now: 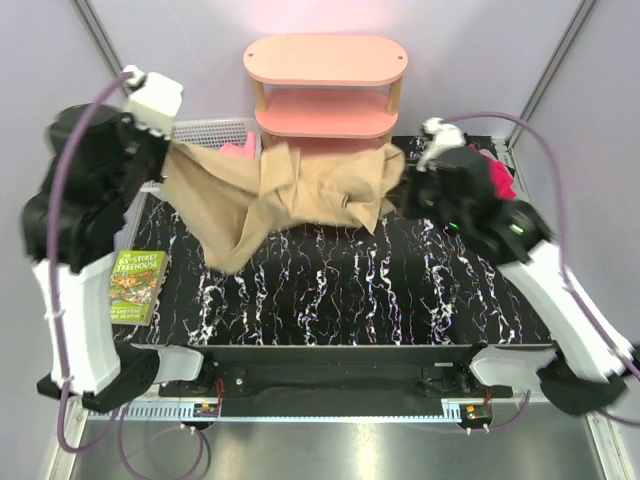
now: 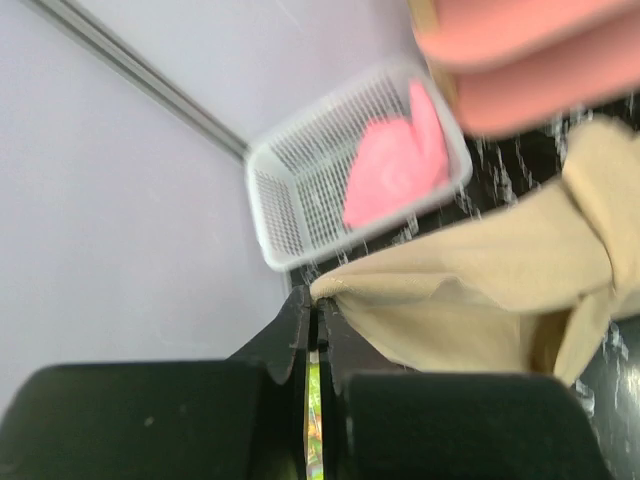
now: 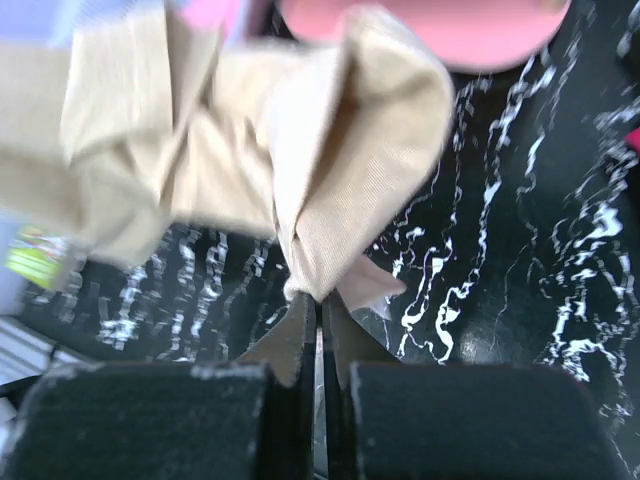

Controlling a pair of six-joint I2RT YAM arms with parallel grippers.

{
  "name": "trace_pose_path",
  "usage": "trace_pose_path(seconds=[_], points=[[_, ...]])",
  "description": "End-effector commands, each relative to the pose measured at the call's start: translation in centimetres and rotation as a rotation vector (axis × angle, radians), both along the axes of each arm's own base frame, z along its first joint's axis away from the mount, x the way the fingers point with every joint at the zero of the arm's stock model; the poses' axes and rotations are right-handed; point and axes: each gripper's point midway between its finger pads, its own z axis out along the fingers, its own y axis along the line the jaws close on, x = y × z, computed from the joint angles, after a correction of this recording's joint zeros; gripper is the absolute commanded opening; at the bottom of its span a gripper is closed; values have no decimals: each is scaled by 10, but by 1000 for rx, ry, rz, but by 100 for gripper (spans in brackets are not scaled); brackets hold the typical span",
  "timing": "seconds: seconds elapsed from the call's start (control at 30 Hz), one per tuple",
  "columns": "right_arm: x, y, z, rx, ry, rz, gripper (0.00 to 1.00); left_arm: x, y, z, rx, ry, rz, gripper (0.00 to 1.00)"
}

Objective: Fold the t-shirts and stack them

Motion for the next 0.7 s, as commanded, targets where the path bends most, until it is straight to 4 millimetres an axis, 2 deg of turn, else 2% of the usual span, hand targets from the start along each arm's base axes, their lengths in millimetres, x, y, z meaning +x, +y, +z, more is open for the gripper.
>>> trace_pose_path(seconds=[0.0, 0.03, 0.07, 0.1, 0.13, 0.17, 0.23, 0.27, 0.3, 0.33, 0.4, 0.43, 0.47, 0.5, 0.53, 0.6, 0.63, 0.67], points=[[-63, -56, 9, -20, 39, -39, 0, -71, 18, 57, -62, -177, 0, 0], [-74, -59, 7, -1, 57, -31, 0, -79, 18, 53, -63, -170, -12, 0], [-83, -63, -9, 3, 104, -41, 0, -92, 17, 42, -64, -148, -38, 0], [-98, -74, -11, 22, 108, -50, 0, -97, 15, 30, -64, -121, -52, 0], [-103, -78, -20, 23, 122, -66, 0, -100, 13, 17, -69, -93, -65, 0], [-107, -82, -43, 3, 168, -85, 0, -97, 8, -14, -67, -25, -84, 0], [-105, -85, -66, -35, 198, -110, 0, -89, 2, -42, -74, 35, -94, 0], [-101, -86, -71, -56, 203, -122, 0, -76, 0, -56, -72, 59, -81, 0], [-92, -82, -77, -88, 213, -126, 0, -69, 0, -57, -74, 55, -72, 0], [-84, -85, -72, -112, 188, -149, 0, -61, -2, -52, -75, 37, -69, 0], [-65, -79, -66, -158, 162, -147, 0, -46, -5, -27, -70, -3, -73, 0], [-53, -82, -43, -179, 96, -163, 0, -34, -6, 1, -78, -50, -66, 0], [-42, -78, -42, -218, 105, -167, 0, -30, -7, 16, -82, -73, -65, 0], [-37, -77, -31, -221, 88, -171, 0, -27, -8, 30, -88, -91, -66, 0], [-34, -73, -5, -178, 45, -166, 0, -25, -9, 49, -96, -108, -70, 0], [-42, -68, 8, -118, 42, -138, 0, -30, -9, 52, -108, -94, -64, 0], [-48, -68, 4, -94, 55, -134, 0, -34, -6, 36, -94, -38, -54, 0], [-60, -77, 13, -47, 19, -141, 0, -37, -4, 24, -87, -14, -43, 0]])
